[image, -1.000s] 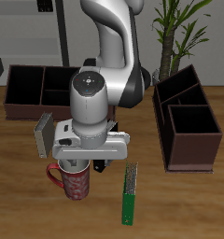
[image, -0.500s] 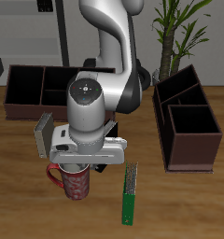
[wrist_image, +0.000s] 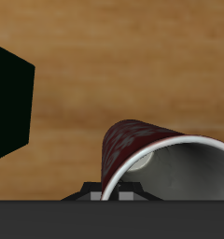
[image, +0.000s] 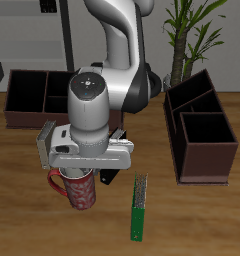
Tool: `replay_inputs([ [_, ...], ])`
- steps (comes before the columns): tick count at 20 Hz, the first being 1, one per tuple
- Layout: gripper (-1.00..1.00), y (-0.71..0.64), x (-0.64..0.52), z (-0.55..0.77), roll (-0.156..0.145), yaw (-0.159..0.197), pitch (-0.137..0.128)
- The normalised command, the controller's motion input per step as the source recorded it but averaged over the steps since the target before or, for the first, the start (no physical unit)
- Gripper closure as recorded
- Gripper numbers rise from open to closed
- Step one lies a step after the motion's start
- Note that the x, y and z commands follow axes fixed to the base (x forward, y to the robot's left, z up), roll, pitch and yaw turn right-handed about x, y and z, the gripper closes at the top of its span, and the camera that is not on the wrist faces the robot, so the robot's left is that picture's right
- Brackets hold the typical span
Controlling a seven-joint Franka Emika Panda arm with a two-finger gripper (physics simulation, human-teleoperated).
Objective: Place the red mug into the back desk caddy's left compartment
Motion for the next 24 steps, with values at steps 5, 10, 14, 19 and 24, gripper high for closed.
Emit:
replay_inputs([
  [5, 1.0, -0.14, -0.14, 0.37, -0.017, -0.006, -0.02],
  [10, 1.0, -0.17, -0.44, 0.68, 0.013, -0.003, -0.079],
  [14, 1.0, -0.1, -0.34, 0.47, -0.002, 0.037, -0.053],
  [19, 1.0, -0.16, -0.56, 0.51, -0.027, 0.044, -0.041],
  [24, 1.0, -0.03, -0.45, 0.33, 0.013, 0.011, -0.039],
])
